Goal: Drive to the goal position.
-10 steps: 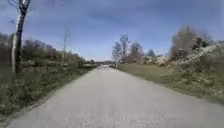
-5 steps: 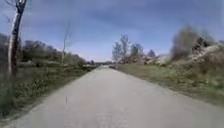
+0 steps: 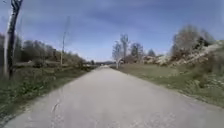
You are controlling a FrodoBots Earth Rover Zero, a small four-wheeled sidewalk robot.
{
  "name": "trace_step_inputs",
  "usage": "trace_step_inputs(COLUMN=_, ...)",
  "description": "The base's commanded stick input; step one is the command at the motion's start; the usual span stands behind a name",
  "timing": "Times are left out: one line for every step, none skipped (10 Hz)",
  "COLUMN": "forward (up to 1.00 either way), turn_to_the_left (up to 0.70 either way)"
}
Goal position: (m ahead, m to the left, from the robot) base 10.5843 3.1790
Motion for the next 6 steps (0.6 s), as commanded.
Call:
trace_step_inputs(forward=0.85, turn_to_the_left=0.00)
trace_step_inputs(forward=0.85, turn_to_the_left=0.00)
trace_step_inputs(forward=0.85, turn_to_the_left=0.00)
trace_step_inputs(forward=0.85, turn_to_the_left=0.00)
trace_step_inputs(forward=0.85, turn_to_the_left=0.00)
trace_step_inputs(forward=0.85, turn_to_the_left=0.00)
